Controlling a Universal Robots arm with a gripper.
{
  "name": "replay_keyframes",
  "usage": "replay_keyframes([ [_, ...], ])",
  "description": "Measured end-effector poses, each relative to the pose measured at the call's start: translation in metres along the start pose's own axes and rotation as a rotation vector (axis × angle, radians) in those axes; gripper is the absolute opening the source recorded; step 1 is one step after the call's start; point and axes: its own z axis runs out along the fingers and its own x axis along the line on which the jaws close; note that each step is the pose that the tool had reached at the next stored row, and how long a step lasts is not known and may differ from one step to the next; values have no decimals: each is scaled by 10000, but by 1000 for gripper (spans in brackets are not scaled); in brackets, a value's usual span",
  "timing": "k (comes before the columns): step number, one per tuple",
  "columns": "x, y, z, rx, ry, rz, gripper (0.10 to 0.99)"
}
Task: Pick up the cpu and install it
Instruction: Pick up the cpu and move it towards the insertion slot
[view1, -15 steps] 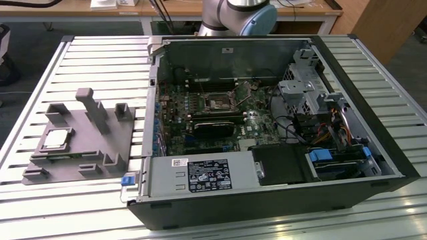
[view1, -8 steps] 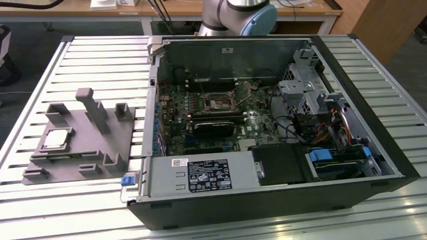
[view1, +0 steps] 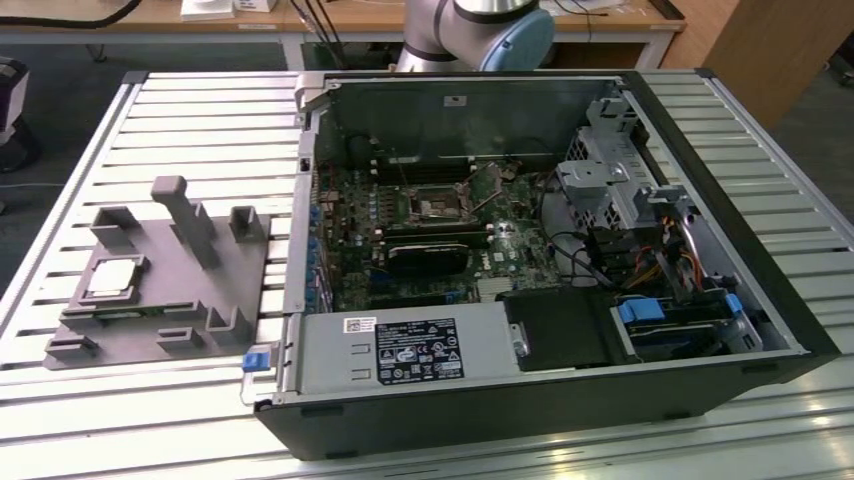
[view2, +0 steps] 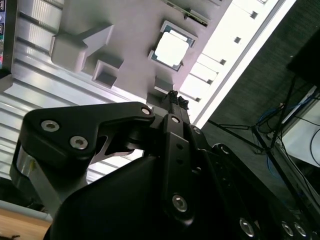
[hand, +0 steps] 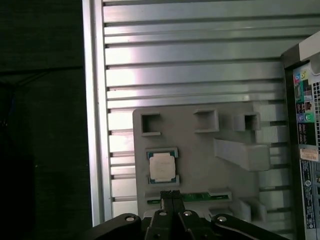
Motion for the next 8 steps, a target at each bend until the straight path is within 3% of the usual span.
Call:
replay_keyframes([
  [8,1,-26,143,-2,50,-206,114],
])
